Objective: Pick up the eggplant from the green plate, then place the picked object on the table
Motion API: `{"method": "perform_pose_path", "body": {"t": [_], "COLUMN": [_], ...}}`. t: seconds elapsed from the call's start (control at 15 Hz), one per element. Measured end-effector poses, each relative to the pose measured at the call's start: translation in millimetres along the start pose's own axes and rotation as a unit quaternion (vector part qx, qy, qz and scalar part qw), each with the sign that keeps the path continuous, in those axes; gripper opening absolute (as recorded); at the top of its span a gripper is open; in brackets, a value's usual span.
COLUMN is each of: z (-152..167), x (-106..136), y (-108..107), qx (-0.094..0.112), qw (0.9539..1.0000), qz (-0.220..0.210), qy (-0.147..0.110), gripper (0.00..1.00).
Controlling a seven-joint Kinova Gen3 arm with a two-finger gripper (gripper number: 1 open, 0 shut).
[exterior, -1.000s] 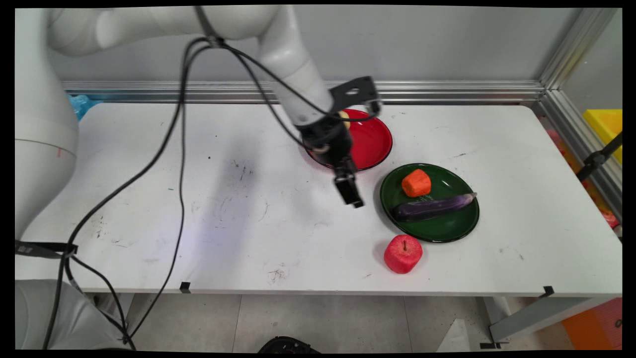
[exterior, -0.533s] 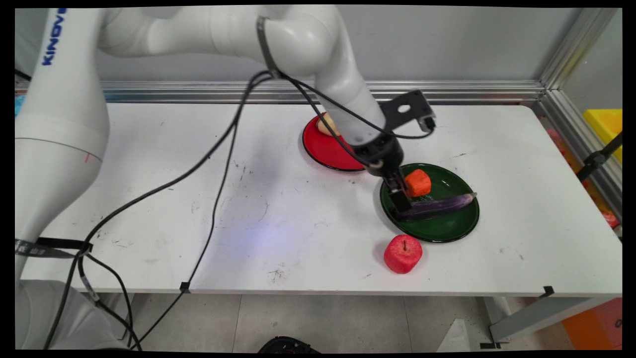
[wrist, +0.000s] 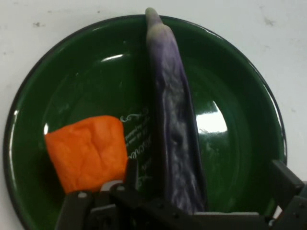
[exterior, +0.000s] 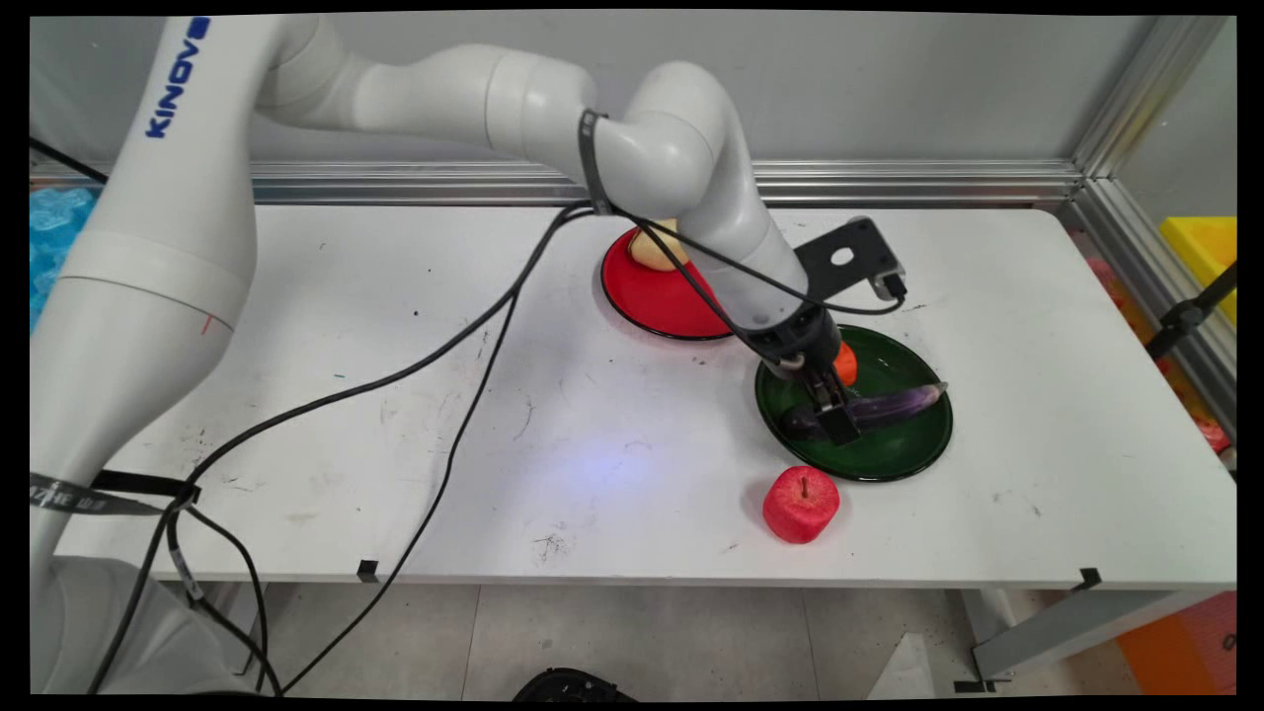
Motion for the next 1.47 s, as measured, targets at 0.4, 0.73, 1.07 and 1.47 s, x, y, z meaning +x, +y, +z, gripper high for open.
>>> {"method": "perform_pose_path", "body": {"t": [0.4, 0.73, 1.07, 1.47], "z": [20.8, 33.1, 33.8, 2.6], "x": [-0.2, -0.3, 3.2, 22.6], "y": [2.3, 4.5, 4.9, 5.4], "qx": [0.005, 0.006, 0.006, -0.001], "qw": [0.9999, 0.9999, 0.9998, 0.9995], "qz": [-0.009, -0.016, -0.017, -0.013], "qy": [0.003, 0.005, 0.01, 0.028], "gripper": [1.0, 0.0, 0.0, 0.0]}}
